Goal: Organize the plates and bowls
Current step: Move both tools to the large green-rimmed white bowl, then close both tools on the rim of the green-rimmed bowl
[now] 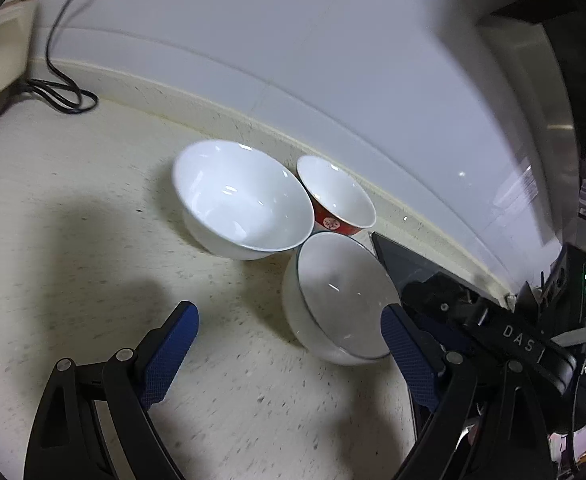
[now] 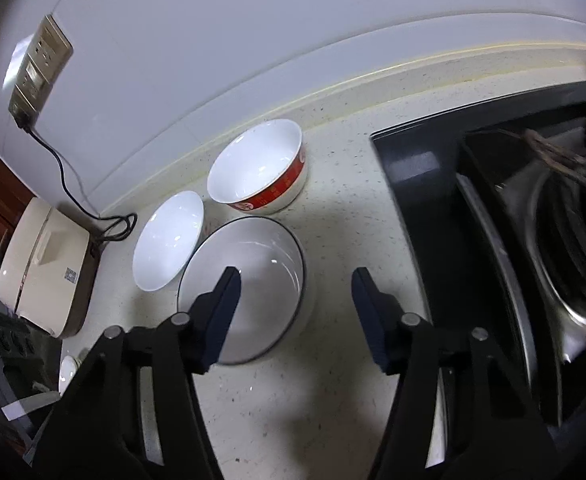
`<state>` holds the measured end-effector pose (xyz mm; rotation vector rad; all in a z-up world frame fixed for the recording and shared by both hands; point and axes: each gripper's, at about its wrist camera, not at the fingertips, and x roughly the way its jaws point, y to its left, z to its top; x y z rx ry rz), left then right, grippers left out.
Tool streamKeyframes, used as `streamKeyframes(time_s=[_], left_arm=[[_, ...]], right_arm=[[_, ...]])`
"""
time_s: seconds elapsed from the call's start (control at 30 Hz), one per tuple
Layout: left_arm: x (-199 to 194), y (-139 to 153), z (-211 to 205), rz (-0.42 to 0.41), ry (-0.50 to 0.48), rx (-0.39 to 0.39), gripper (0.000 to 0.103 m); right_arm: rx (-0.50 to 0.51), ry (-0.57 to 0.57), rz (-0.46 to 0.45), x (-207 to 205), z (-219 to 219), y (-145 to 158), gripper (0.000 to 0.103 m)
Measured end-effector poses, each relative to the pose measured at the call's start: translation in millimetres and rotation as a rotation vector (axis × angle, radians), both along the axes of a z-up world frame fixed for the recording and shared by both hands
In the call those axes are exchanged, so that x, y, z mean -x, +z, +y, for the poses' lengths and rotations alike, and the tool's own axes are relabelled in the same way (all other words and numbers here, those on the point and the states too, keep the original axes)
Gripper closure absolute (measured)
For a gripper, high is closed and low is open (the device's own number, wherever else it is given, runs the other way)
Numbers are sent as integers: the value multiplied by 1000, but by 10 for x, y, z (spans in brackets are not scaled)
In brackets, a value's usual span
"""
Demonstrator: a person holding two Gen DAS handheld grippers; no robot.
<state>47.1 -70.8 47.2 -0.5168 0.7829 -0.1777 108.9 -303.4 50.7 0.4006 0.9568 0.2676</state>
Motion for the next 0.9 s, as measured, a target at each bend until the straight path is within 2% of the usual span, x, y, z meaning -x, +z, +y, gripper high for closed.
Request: streamKeyframes(time_s=[0.1, 0.17, 0.23, 0.33, 0.53, 0.67, 0.77, 0.9], left_arm=[[-53, -53, -90, -1, -4, -46, 10], [-100, -98, -125, 15, -19, -57, 10], [-142, -108, -119, 22, -18, -45, 10], [-141, -112, -146, 3, 3, -53, 10], [-140, -188, -213, 8, 11, -26, 10], [-125, -137, -262, -7, 31, -43, 10], [-141, -157, -296, -14, 32, -54, 10], [-201, -248, -252, 18, 36, -54, 10]], right_arm=[[-35, 40, -10, -109, 20, -18, 46], [-4, 49, -32, -119, 41, -22, 47], [37, 39, -14, -80, 66, 0, 47], [52, 46, -54, -39, 89, 47, 47], [13, 36, 24, -90, -45, -204, 47], [-65, 41, 40, -94, -124, -237, 48], [-33, 51, 18, -44, -85, -170, 50], [-10, 46, 27, -37, -70, -162, 50]])
